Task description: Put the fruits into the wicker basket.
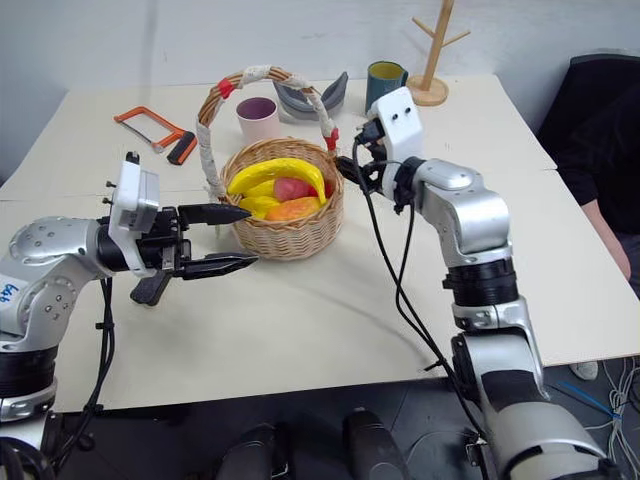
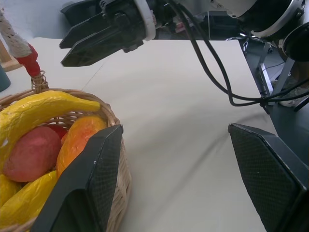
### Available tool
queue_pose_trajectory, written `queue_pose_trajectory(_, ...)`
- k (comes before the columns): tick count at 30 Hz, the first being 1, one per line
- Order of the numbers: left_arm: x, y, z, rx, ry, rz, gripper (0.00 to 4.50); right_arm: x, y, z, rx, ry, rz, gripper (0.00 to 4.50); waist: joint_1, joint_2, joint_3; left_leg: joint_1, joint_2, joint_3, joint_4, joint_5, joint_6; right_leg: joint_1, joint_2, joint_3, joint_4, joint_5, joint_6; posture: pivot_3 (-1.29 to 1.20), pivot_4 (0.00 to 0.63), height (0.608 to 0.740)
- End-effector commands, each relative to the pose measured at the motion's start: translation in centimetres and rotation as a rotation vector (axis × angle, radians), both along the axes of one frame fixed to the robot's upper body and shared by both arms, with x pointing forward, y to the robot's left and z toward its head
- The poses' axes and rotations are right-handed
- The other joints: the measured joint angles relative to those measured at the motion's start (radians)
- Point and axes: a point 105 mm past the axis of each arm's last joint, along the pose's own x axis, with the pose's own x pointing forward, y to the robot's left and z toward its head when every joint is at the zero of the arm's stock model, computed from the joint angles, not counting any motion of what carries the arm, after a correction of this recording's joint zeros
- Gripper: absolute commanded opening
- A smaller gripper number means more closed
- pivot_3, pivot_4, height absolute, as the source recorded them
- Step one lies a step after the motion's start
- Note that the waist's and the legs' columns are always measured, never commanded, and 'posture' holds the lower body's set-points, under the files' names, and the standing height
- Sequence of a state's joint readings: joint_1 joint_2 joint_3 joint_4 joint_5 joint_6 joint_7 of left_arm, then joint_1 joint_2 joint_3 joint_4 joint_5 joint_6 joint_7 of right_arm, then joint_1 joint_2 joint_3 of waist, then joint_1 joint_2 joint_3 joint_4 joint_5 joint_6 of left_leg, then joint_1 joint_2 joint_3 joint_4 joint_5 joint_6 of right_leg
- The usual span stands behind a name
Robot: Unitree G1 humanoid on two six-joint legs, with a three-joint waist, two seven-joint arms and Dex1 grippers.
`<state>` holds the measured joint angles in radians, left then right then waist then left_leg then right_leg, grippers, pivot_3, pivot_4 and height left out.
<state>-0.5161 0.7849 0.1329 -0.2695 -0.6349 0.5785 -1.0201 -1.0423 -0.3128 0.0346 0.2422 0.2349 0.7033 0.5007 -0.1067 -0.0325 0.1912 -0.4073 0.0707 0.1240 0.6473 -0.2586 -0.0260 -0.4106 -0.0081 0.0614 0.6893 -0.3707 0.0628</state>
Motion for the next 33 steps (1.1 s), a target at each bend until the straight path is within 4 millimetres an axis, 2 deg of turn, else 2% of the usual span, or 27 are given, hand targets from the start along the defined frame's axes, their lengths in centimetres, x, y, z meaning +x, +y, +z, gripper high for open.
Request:
queue_pose_trajectory(1,-0.3,-0.4,1.0,0.004,-0.053,-0.025,3.66,0.9,1.5,1.6,0.022,-0.066,0.013,3.37,-0.001,0.0,0.0,0.0,0.0,0.0,0.0,0.0,0.0,0.0,0.0,0.0,0.0,0.0,0.0,0.0,0.15,0.74)
queue_pose_trajectory(6,-0.3,-0.5,1.0,0.004,-0.057,-0.026,3.66,3.0,2.3,1.2,0.04,-0.059,-0.021,3.37,-0.004,0.0,0.0,0.0,0.0,0.0,0.0,0.0,0.0,0.0,-0.001,0.0,0.0,0.0,0.0,0.0,0.15,0.74)
queue_pose_trajectory(7,-0.4,-0.5,1.0,0.003,-0.058,-0.027,3.66,3.3,2.4,1.0,0.046,-0.052,-0.015,3.2,-0.004,0.0,0.0,0.0,0.0,0.0,0.0,0.0,0.0,0.0,-0.001,0.0,0.0,0.0,0.0,0.0,0.15,0.74)
queue_pose_trajectory(9,-0.5,-0.6,1.0,0.002,-0.06,-0.025,3.66,3.7,2.5,0.2,0.047,-0.041,-0.008,2.77,-0.004,0.0,0.0,0.0,-0.001,0.0,0.0,0.0,0.0,0.0,-0.001,0.0,0.0,0.0,0.0,0.0,0.15,0.74)
queue_pose_trajectory(11,-0.6,-0.5,0.9,0.001,-0.06,-0.022,3.66,3.8,2.6,-0.1,0.046,-0.043,-0.006,2.15,-0.004,0.0,0.0,0.0,-0.001,0.0,0.0,0.0,0.0,0.0,-0.001,0.0,0.0,0.0,0.0,0.0,0.15,0.74)
queue_pose_trajectory(16,-0.5,-0.6,0.9,-0.004,-0.057,-0.018,3.66,3.8,2.7,0.6,0.095,-0.07,0.004,0.45,-0.005,0.0,0.0,0.0,0.0,0.0,0.0,0.0,0.0,0.0,-0.001,0.0,0.0,0.0,0.0,0.0,0.15,0.74)
queue_pose_trajectory(17,-0.5,-0.6,0.9,-0.005,-0.057,-0.019,3.66,3.7,2.7,0.7,0.106,-0.076,0.005,0.26,-0.005,0.0,0.0,0.0,0.0,0.0,0.0,0.0,0.0,0.0,-0.001,-0.001,0.001,0.0,0.0,0.0,0.15,0.74)
queue_pose_trajectory(23,-0.2,-1.0,1.0,-0.013,-0.059,-0.035,3.66,3.3,2.0,1.7,0.132,-0.11,0.004,0.24,-0.004,0.0,0.0,0.0,0.0,0.0,0.0,0.0,0.0,0.0,-0.001,-0.001,0.001,0.0,0.0,0.0,0.15,0.74)
queue_pose_trajectory(24,-0.1,-1.0,1.0,-0.015,-0.059,-0.039,3.66,3.0,1.5,2.1,0.133,-0.127,0.001,0.24,-0.003,0.0,0.0,0.0,0.0,0.0,0.0,0.0,0.0,0.0,-0.001,-0.001,0.001,0.0,0.0,0.0,0.15,0.74)
queue_pose_trajectory(26,-0.1,-1.4,1.0,-0.022,-0.054,-0.059,3.66,2.0,-2.3,3.1,0.113,-0.166,-0.082,0.24,0.001,0.0,0.0,-0.001,0.0,-0.001,0.0,0.0,0.0,0.0,-0.001,-0.001,0.0,0.0,0.0,0.0,0.15,0.74)
queue_pose_trajectory(30,-0.3,-1.8,0.9,-0.032,-0.046,-0.083,3.66,-0.2,-7.3,3.8,0.116,-0.171,-0.19,0.24,0.029,0.0,0.0,-0.002,-0.001,-0.003,0.0,0.0,0.0,0.0,-0.003,-0.002,0.0,0.0,0.0,0.0,0.15,0.74)
queue_pose_trajectory(33,-0.3,-2.1,0.8,-0.048,-0.028,-0.105,3.66,-2.6,-13.2,3.1,0.082,-0.145,-0.335,0.24,0.033,0.0,0.0,-0.002,-0.002,-0.002,0.001,-0.001,0.001,0.001,-0.003,-0.001,-0.001,0.0,0.0,0.0,0.15,0.74)
